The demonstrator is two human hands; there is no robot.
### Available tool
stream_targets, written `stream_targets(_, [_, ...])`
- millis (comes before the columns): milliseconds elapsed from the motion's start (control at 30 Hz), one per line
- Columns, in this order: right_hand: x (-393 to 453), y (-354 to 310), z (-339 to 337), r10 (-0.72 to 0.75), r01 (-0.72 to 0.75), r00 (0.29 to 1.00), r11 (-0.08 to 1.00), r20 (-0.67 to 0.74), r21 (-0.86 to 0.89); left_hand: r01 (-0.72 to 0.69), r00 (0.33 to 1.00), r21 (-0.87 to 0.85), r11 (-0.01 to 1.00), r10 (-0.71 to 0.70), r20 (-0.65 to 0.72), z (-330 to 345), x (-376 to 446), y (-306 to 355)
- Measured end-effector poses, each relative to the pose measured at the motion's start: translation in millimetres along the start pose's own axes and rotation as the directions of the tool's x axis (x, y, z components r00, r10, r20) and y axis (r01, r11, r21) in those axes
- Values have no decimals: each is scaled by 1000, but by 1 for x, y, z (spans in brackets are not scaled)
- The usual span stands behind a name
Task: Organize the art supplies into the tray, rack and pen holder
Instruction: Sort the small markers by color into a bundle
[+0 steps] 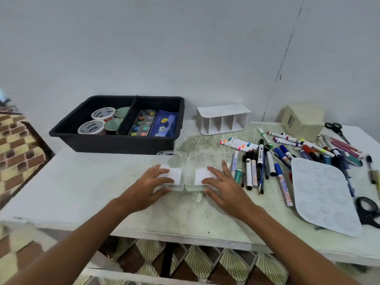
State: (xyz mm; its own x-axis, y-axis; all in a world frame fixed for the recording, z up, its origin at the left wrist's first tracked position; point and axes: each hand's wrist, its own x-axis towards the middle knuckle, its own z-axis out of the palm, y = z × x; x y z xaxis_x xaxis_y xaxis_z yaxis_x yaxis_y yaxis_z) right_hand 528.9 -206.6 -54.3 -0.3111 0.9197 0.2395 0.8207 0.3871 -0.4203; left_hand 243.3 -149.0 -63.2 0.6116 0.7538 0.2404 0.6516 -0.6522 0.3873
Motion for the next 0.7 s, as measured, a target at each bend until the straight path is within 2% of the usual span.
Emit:
stream_targets(167, [23,-31,24,-159,158,987,987,-27,-20,99,995,37,994,-99,-11,-19,-47,-18])
stream_targets(233, [34,-44,36,-192,193,981,981,26,-19,136,990,45,990,-134,-35,-26,-66,-25])
stream_targets(333, [49,-56,53,-204,213,966,976,162,-43,205,978,70,976,-204,-33,-35,-87,-34])
stream_targets(433, [58,-67,62,-210,236,951,967,229,-92,252,967,107,962,-253,-9,-36,-101,-45])
stream_targets(600, [63,-74,65,-133,204,928,963,348,-174,286,950,223,932,-306,60,-34,-103,-53])
stream_targets(700, [62,-72,56,-129,202,921,965,367,-168,284,956,285,916,-293,-14,-37,-95,-46])
